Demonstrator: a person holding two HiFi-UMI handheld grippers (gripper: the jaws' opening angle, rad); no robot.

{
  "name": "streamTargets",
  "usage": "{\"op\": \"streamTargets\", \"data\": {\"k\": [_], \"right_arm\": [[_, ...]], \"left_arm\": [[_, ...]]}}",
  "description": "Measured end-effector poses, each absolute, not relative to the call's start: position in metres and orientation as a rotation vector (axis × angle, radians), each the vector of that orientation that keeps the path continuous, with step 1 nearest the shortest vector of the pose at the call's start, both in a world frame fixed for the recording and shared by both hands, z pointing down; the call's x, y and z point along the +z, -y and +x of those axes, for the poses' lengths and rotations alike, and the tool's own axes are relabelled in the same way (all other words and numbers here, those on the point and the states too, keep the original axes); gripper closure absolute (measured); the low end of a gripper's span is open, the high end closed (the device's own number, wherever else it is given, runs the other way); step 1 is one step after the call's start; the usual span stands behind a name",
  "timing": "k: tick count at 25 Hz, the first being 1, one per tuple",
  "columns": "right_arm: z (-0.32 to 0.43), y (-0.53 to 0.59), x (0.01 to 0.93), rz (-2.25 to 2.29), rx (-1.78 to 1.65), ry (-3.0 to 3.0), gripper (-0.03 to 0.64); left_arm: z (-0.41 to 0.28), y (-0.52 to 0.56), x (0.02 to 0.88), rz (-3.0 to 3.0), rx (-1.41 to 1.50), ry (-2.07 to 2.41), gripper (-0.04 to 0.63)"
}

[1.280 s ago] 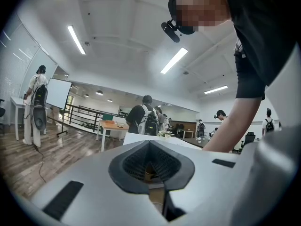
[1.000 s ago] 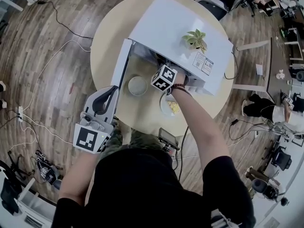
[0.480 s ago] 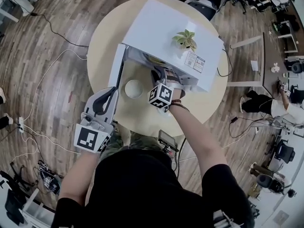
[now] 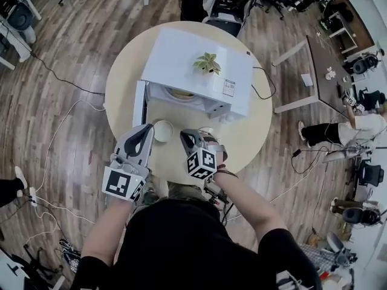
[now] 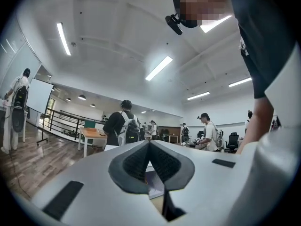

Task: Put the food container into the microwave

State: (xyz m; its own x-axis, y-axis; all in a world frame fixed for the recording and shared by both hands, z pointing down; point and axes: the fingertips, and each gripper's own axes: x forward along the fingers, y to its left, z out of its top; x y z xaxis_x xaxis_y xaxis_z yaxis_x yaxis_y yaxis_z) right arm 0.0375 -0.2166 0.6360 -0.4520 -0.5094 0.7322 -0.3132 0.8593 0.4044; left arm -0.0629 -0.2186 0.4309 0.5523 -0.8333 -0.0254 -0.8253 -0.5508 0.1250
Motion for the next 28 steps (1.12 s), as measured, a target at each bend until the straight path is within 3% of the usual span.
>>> {"op": "streamTargets", "data": {"k": [20,28], "right_arm": [[0.031,0.136,0.402,1.290,-0.239,2.577,0.603],[0.071,0.129,0.381,1.557,-0.135,2.584,0.603]], "left_arm": [[-0.056,0.159,0.377,2.836,-0.236,1.314,0.577],[-0.062,0.138,0.358,2.874,-0.269,1.303,0.577]]}}
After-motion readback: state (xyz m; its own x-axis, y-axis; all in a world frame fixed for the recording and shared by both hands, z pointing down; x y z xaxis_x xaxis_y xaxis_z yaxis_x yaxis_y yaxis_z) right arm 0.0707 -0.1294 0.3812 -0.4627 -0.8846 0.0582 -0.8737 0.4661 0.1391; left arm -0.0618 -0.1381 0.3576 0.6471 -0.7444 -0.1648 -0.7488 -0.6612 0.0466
